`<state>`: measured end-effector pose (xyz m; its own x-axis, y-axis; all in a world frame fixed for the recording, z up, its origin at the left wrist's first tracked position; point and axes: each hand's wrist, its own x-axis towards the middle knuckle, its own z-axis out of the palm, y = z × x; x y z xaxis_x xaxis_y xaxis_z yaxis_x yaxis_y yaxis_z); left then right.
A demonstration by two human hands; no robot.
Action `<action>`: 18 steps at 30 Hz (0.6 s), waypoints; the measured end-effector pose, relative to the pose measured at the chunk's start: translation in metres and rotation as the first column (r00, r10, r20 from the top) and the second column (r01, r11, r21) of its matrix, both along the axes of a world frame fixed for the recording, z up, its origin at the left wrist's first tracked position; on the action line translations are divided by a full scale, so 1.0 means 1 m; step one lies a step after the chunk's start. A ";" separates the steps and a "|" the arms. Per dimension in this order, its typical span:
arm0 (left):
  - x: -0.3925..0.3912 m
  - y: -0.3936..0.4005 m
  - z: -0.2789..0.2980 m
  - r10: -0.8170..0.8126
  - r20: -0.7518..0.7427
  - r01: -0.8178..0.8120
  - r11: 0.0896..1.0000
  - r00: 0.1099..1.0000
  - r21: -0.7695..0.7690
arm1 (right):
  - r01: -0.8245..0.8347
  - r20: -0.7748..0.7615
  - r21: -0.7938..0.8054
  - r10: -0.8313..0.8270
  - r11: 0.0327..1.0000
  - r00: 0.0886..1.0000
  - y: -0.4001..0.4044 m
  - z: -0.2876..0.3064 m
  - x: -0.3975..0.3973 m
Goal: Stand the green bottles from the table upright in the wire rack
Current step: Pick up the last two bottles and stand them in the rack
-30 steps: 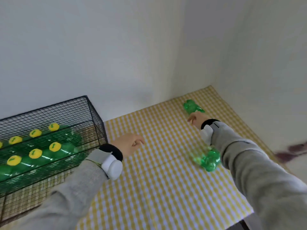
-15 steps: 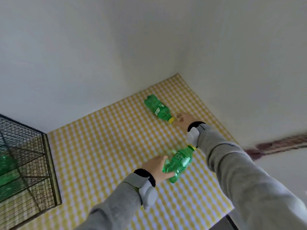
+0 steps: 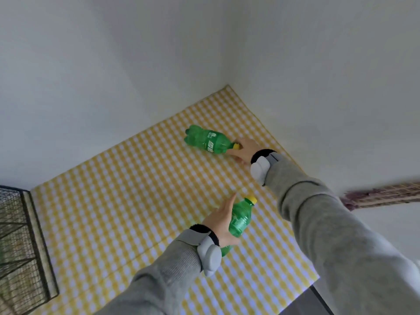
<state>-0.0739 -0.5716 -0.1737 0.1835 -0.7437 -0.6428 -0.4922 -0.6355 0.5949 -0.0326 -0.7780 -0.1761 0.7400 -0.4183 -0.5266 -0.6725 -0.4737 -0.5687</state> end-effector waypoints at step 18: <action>0.062 0.026 0.041 0.193 -0.024 -0.194 0.974 0.981 -0.117 | 0.223 0.244 -0.360 -0.139 0.906 0.960 -0.032 0.067 -0.014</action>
<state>-0.0124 -0.5459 -0.1323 0.3240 -0.7655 -0.5558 -0.3589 -0.6431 0.6765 -0.0465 -0.8098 -0.1090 0.7068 -0.6927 -0.1432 -0.6541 -0.5630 -0.5051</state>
